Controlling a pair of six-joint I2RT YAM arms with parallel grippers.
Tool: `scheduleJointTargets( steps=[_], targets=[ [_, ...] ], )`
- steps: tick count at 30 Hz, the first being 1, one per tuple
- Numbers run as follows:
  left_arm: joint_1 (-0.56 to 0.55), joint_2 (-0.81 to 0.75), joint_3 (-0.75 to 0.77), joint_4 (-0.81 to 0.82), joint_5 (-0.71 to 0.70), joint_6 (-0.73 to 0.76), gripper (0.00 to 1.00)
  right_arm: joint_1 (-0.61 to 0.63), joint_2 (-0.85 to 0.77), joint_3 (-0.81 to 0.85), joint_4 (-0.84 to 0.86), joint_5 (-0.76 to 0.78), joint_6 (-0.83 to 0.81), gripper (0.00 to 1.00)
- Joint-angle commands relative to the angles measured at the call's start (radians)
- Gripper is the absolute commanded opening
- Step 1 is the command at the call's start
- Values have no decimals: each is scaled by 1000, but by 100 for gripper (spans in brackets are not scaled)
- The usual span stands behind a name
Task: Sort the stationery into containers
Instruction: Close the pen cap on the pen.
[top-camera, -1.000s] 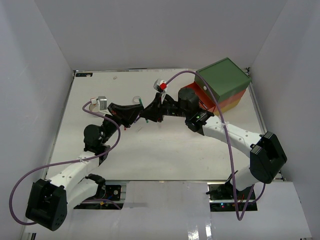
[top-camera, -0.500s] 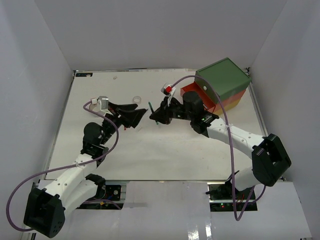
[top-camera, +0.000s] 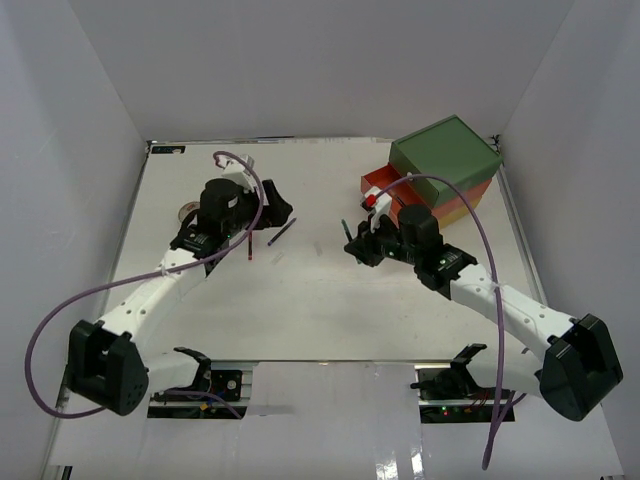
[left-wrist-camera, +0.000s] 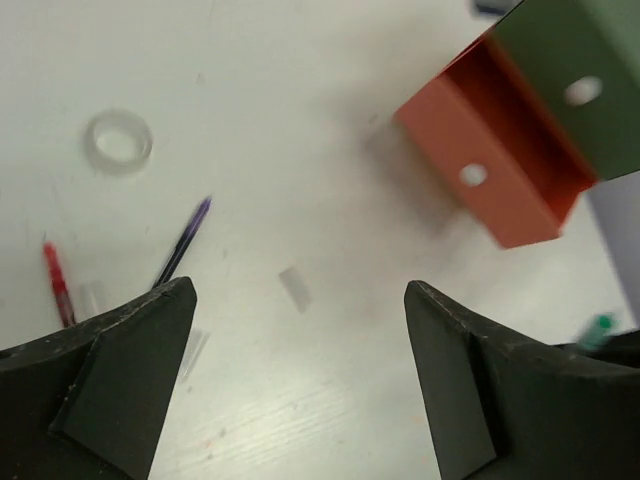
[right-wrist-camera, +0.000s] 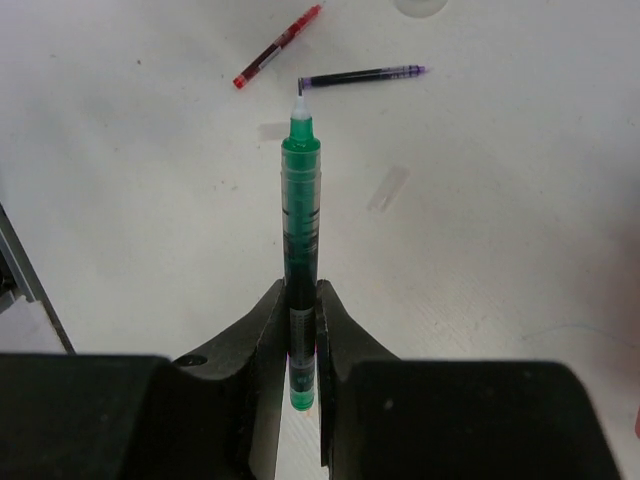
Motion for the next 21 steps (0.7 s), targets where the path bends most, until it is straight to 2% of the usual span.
scheduleJointTargets(
  steps=[1,7,17,21],
  targets=[
    [-1,117,36,-284,-23,65,94,-2,-59,-42,-25,27,-24,8],
    [-3,292,85,-352,-15,112,87,-2,-141,-113,-29,38,-29,8],
    [-18,507,197,-379,-46,201,77,-1,-155,-147,-25,55,-38,8],
    [-40,582,236,-396,-75,223,68,-2,-164,-157,-26,64,-40,8]
  ],
)
